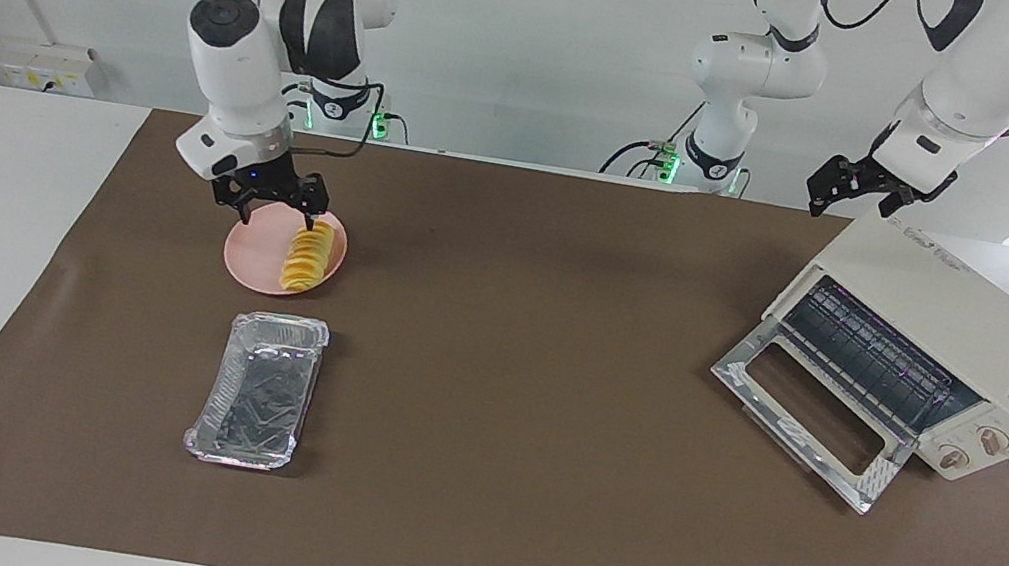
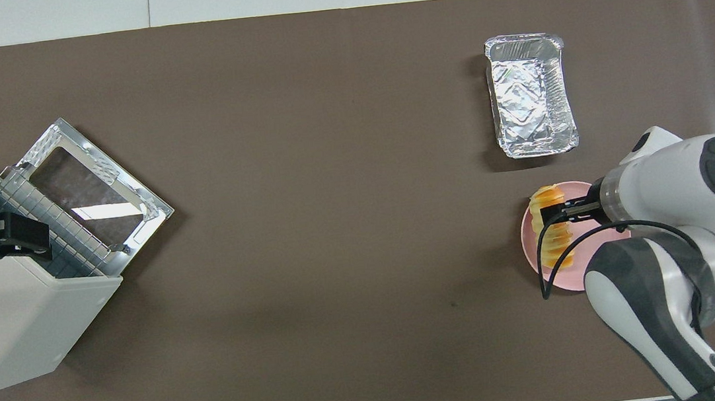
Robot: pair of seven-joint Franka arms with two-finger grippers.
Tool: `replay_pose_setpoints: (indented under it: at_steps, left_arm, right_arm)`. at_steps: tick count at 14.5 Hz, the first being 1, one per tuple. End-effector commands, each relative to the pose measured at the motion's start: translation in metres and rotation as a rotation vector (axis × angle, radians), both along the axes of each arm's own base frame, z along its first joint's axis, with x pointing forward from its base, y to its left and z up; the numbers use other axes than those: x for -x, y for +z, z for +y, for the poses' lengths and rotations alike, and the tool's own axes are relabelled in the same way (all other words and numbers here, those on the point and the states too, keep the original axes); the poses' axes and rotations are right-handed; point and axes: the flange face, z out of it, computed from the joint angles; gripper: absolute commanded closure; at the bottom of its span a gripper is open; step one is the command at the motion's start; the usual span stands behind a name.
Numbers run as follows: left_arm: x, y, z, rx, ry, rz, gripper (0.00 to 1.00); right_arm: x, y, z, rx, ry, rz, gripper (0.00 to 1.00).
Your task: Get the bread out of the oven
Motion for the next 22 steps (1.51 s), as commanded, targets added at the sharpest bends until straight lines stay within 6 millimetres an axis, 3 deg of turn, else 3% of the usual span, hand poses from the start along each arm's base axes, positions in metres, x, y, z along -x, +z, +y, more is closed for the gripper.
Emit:
replay_pose_setpoints:
  at_steps: [1,5,10,13,17,22]
  left_arm:
    - [0.007,0.002,0.003,0.010,0.003,-0.009,0.00]
    - [0.007,0.002,0.003,0.011,0.003,-0.011,0.00]
    - [0.007,0.002,0.003,0.011,0.003,-0.011,0.00]
    - [0.007,0.002,0.003,0.011,0.003,-0.011,0.00]
    - [0.007,0.002,0.003,0.010,0.003,-0.009,0.00]
    - [0.007,0.002,0.003,0.011,0.003,-0.011,0.00]
  right_arm:
    - [-0.013,0.049,-0.030,-0.067,0.017,0.015,0.00]
    - [-0.002,0.110,-0.059,-0.093,0.050,0.073,0.00]
    - [0.004,0.162,-0.058,-0.036,0.071,0.101,0.00]
    - [-0.003,0.156,-0.055,-0.025,0.072,0.073,0.00]
    - [-0.027,0.131,-0.064,-0.024,0.061,0.055,0.00]
    - [-0.017,0.138,-0.069,-0.038,0.050,0.104,0.00]
